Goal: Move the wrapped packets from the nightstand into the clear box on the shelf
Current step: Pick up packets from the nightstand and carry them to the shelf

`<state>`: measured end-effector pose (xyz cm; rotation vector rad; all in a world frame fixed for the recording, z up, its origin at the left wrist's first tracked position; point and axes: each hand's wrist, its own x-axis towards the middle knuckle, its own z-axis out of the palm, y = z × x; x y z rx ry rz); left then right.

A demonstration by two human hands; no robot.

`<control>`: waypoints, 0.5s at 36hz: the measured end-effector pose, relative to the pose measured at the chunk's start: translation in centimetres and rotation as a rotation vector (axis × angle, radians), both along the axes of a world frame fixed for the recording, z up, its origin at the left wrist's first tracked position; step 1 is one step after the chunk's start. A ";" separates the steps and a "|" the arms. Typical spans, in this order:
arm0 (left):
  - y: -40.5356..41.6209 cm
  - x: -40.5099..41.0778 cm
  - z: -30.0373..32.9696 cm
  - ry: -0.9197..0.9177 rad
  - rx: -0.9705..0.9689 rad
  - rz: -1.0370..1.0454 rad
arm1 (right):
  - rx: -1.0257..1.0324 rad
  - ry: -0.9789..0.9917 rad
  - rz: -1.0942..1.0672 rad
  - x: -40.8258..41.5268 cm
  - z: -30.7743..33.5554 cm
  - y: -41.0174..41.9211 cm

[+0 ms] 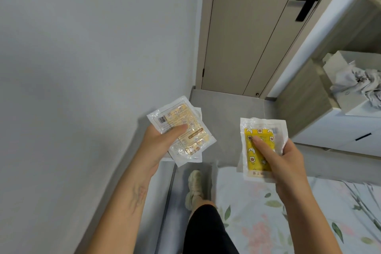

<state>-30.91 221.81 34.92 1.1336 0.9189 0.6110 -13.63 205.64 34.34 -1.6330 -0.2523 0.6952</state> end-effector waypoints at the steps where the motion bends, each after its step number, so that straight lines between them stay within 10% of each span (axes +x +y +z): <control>1: 1.1 1.2 -0.1 -0.003 0.002 -0.009 | -0.001 -0.001 -0.001 1.1 -0.2 1.0; 18: 20.8 28.3 1.5 0.047 -0.024 -0.207 | 0.033 0.003 -0.145 24.9 1.1 18.5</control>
